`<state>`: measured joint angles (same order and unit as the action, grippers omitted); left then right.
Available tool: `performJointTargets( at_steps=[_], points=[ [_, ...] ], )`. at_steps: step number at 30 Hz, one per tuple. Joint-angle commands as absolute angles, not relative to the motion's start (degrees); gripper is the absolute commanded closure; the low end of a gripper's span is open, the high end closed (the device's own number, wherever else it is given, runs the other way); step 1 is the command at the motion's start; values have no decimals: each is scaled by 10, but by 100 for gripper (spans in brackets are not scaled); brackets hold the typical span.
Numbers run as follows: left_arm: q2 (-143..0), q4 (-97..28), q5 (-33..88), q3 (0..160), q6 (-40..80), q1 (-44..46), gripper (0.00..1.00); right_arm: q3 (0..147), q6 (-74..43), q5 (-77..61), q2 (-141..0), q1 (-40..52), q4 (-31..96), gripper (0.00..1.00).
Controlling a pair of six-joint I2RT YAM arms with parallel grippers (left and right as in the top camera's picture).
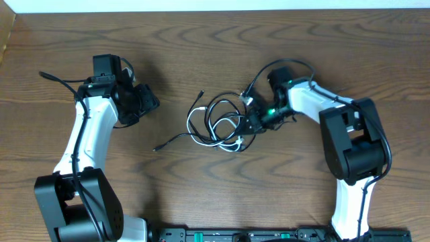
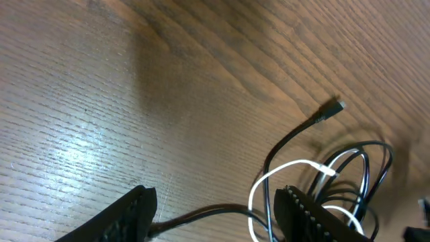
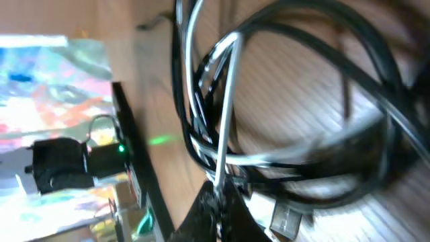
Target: Untangle cables
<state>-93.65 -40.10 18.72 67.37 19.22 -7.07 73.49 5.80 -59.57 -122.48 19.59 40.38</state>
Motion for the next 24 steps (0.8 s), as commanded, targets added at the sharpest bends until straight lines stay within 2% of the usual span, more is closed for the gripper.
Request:
performJointTargets(
  at_steps=[1,3,7,11,17,19,24],
  points=[
    [-943,-402,179,667,183,-73,39,696,15,-651,-1230,216,350,99],
    [-943,-402,179,667,183,-73,39,678,-18,-658,-1230,231,292,98],
    [-943,-402,179,667,183,-73,39,675,-20,-685,-1230,245,250,91],
    [-943,-402,179,667,183,-73,39,676,-56,-690,-1230,246,213,90],
    [-943,-401,179,667,183,-73,39,676,-60,-690,-1230,249,193,92],
    [-943,-400,179,667,183,-73,39,676,-60,-685,-1230,248,192,99],
    [-943,-400,179,667,183,-73,39,691,-60,-684,-1207,245,186,99]
  ],
)
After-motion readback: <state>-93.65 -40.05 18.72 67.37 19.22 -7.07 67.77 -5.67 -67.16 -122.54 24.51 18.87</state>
